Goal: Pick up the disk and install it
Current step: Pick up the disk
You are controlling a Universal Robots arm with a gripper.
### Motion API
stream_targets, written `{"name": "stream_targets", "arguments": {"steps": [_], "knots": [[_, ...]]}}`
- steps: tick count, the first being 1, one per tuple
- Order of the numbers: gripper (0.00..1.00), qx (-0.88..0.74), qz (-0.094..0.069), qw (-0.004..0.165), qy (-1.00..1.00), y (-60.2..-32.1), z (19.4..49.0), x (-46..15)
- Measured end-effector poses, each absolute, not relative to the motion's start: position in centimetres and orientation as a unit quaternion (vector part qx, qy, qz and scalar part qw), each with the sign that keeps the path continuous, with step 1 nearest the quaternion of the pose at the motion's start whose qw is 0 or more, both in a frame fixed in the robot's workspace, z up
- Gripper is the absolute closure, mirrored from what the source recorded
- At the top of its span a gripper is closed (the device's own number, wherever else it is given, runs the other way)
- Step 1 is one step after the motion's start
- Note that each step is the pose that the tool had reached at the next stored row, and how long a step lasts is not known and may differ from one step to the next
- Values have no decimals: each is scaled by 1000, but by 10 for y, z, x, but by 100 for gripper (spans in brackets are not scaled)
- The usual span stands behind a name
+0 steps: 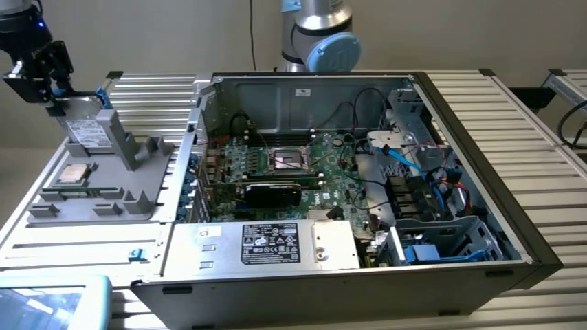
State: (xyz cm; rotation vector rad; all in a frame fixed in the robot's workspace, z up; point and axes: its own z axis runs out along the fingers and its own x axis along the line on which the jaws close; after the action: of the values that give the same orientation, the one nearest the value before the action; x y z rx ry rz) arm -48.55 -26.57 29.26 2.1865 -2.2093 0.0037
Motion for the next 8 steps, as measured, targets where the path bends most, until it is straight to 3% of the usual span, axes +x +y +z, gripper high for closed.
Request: {"name": "stream_targets", "arguments": {"steps": [8], "knots": [[40, 703, -4, 11, -711, -266, 281, -486]]}}
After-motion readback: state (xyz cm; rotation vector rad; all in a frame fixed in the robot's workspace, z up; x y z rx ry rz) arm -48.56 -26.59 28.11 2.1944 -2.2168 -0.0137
